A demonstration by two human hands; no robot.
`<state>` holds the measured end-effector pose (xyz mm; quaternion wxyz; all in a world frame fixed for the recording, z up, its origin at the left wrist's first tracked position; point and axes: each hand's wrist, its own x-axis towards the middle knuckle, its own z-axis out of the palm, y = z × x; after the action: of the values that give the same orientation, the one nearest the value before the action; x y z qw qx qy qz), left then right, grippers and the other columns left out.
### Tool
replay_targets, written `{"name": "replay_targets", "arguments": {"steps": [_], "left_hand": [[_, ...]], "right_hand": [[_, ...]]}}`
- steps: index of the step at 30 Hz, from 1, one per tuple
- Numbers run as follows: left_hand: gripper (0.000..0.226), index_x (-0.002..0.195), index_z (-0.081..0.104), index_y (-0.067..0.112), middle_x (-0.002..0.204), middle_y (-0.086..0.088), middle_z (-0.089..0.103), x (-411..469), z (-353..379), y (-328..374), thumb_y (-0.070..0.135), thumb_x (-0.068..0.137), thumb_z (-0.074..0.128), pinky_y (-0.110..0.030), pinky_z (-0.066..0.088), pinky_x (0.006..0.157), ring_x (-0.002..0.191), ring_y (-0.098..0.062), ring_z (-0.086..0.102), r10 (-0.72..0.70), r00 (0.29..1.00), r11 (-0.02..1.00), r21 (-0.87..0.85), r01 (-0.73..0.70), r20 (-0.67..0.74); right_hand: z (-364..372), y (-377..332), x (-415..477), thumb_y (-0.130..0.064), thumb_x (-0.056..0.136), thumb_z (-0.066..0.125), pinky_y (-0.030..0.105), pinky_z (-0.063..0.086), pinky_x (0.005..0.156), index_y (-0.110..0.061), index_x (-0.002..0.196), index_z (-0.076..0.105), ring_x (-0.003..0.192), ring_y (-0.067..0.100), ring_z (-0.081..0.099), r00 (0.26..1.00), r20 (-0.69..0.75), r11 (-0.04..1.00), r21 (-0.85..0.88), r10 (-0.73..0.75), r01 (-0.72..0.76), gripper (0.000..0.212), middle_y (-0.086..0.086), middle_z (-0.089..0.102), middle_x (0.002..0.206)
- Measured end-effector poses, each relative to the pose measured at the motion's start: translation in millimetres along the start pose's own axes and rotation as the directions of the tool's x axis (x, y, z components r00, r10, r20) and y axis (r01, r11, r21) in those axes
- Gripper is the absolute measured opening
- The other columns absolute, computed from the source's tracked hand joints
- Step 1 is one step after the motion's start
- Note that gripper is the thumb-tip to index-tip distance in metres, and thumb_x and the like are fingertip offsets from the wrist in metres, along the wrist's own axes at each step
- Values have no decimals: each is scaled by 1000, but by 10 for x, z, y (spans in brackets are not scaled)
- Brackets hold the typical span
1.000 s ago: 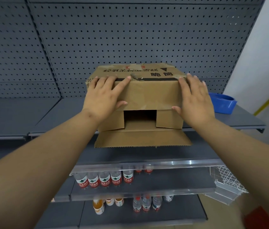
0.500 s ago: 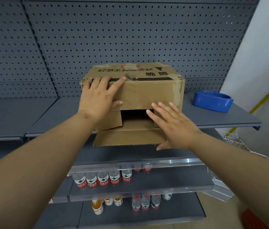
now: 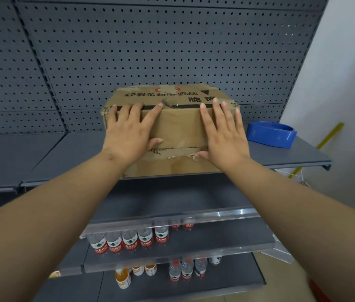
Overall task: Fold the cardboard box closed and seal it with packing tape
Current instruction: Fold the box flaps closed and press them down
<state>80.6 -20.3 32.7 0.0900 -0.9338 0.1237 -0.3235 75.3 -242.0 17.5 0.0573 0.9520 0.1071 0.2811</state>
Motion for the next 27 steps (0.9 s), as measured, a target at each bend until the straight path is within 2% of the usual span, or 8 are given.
{"name": "replay_targets", "arguments": {"steps": [4,8,10,12,14,18,22,27], "left_hand": [[94,145,18,22,144,-15,32,31,-11,212,73,73,50,-57,17,109,131,-36,30,-33,999,999,-10,33,1],[117,146,-11,11,157,-16,5,-7,59,380,82,69,40,-52,-4,113,144,-32,5,102,995,993,66,-102,-10],[122,142,-23,10,157,-17,-4,-1,98,486,80,69,44,-51,-9,111,145,-32,-2,182,983,979,99,-178,-26],[122,136,-33,10,156,-18,-11,35,119,543,76,72,46,-50,-14,109,144,-33,-7,189,982,977,97,-188,-7],[120,133,-37,11,156,-17,-11,59,137,545,73,74,47,-49,-14,109,144,-34,-7,175,984,980,93,-175,14],[126,144,-14,11,155,-17,14,110,130,543,72,64,61,-49,-1,112,142,-34,16,145,987,987,86,-139,-69],[124,145,-13,11,156,-16,7,221,168,648,76,65,55,-50,-10,112,143,-36,6,165,983,985,69,-160,-78],[129,146,16,7,150,-17,31,288,219,846,83,50,57,-52,6,112,138,-32,21,220,967,973,96,-208,-126]], "right_hand": [[-1,81,-23,-59,69,69,41,-18,110,-20,149,-12,145,29,-8,1000,-17,1000,-11,13,-13,120,13,-1,158],[39,50,-14,-56,68,72,41,-16,111,-18,150,-6,146,30,-2,999,-39,1000,28,-13,14,119,14,8,157],[70,42,-4,-54,61,78,42,-8,113,-16,150,5,145,31,11,997,-65,999,20,-45,46,122,15,20,155],[103,71,12,-53,51,84,46,6,114,-11,148,17,140,31,27,991,-103,996,1,-88,88,125,15,35,148],[116,169,30,-49,49,86,47,12,114,-9,146,19,138,30,33,982,-115,989,-28,-147,145,124,13,39,147],[52,473,41,-47,51,86,46,9,116,-11,148,13,141,29,25,989,-64,989,-72,-131,127,126,13,29,152],[55,572,58,-45,53,86,41,7,116,-9,149,12,143,28,20,993,-54,995,-29,-102,101,126,13,26,154],[129,604,23,-50,50,84,42,13,115,-4,146,18,140,29,29,976,-128,984,-10,-178,178,125,13,33,151]]}}
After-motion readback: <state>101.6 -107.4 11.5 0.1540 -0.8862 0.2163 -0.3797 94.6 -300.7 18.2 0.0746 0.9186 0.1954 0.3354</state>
